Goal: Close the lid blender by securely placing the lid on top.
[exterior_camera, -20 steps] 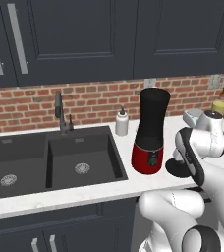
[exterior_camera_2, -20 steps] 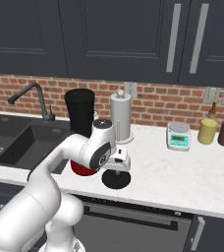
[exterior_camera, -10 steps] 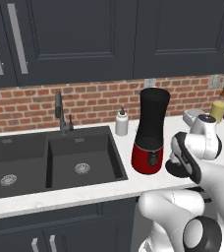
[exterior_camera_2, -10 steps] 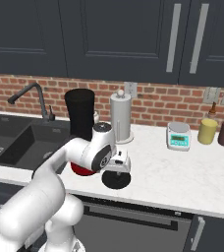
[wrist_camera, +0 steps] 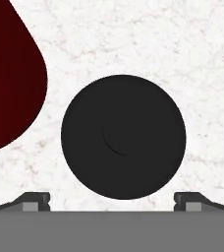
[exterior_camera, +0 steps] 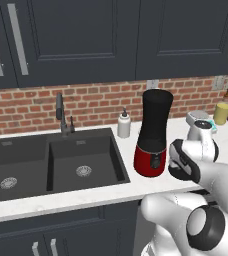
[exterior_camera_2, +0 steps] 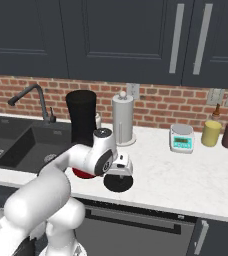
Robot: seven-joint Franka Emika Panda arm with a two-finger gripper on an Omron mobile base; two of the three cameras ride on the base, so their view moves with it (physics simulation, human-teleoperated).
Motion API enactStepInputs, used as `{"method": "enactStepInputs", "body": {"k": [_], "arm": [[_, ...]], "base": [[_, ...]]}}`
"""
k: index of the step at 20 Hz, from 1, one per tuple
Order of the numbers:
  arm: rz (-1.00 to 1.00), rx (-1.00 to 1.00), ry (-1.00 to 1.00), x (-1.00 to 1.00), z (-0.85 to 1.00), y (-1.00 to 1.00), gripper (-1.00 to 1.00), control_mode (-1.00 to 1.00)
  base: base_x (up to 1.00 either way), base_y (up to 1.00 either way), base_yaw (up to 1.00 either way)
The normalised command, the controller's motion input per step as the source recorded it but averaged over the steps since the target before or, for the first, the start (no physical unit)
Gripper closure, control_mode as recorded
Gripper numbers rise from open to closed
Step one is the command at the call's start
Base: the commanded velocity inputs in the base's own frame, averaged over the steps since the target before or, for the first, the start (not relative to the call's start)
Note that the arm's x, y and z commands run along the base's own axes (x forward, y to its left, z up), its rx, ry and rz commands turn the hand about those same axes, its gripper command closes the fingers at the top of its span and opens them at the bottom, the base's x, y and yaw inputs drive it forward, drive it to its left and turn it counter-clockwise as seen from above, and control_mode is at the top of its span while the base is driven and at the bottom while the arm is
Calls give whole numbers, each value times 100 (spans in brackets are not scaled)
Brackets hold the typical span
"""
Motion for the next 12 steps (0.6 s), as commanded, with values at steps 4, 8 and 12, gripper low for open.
{"method": "enactStepInputs", "body": {"k": [4, 8, 12], "arm": [[0, -2, 0, 22, -19, 0, -100, -100], [0, 0, 0, 28, -11, 0, -100, -100], [0, 0, 0, 22, -9, -8, -100, -100]], "base": [[0, 0, 0], [0, 0, 0], [0, 0, 0]]}}
